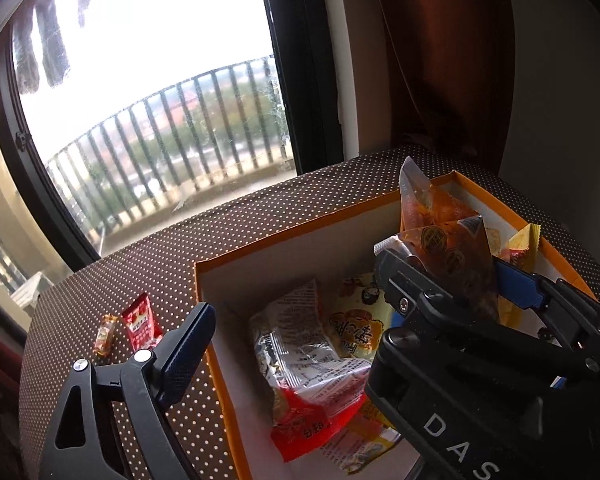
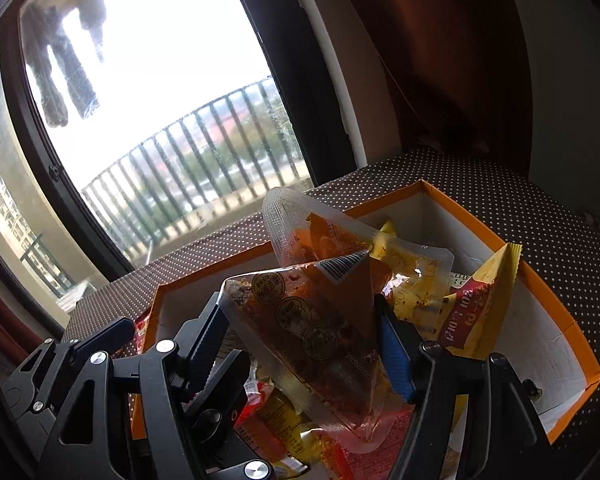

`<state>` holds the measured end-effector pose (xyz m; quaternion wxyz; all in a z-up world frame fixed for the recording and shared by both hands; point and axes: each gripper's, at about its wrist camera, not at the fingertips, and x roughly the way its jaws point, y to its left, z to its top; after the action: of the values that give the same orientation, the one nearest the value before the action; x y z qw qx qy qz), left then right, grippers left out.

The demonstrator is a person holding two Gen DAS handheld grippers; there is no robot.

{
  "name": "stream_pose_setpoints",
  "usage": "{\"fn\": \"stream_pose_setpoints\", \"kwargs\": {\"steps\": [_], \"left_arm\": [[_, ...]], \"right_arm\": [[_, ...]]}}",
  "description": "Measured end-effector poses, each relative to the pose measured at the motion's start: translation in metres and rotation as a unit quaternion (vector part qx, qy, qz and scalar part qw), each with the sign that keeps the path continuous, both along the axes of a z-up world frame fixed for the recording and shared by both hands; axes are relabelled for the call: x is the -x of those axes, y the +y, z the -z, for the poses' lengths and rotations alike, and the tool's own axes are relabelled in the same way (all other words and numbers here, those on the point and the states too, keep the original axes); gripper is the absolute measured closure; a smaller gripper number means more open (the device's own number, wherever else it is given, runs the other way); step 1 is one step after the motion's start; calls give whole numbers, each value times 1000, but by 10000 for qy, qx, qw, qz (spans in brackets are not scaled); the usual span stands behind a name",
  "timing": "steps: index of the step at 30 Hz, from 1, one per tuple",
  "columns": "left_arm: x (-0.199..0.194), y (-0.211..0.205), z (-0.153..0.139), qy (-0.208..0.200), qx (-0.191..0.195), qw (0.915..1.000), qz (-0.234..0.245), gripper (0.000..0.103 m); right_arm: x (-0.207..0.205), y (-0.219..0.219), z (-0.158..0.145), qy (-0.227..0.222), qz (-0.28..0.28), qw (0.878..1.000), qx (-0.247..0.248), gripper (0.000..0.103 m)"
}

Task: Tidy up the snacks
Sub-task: 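Lower both packets into the box and open both tools, then withdraw both tools from the box toward the remaining small snacks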

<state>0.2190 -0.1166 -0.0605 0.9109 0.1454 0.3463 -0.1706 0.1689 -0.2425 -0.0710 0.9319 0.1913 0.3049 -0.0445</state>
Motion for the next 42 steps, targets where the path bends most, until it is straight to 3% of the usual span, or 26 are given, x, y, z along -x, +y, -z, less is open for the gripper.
{"fn": "stream_pose_setpoints", "kwargs": {"steps": [10,16,23,28,42], "left_arm": [[-23,34,4,147,154,9995,-231,11],[-25,40,11,499,358,9973,-407,11],[-19,40,17,614,424,9958,-534,11],[-1,35,5,527,531,9956,-572,11],[49,34,-11,290,585,9959,-620,6]], "right_arm": [[-24,30,-1,451,-477,9978,73,28],[-35,39,1,800,-669,9941,295,23],[-39,52,5,1092,-708,9903,496,15],[-30,55,-4,948,-637,9907,741,10],[7,55,-15,781,-621,9924,726,10]]}}
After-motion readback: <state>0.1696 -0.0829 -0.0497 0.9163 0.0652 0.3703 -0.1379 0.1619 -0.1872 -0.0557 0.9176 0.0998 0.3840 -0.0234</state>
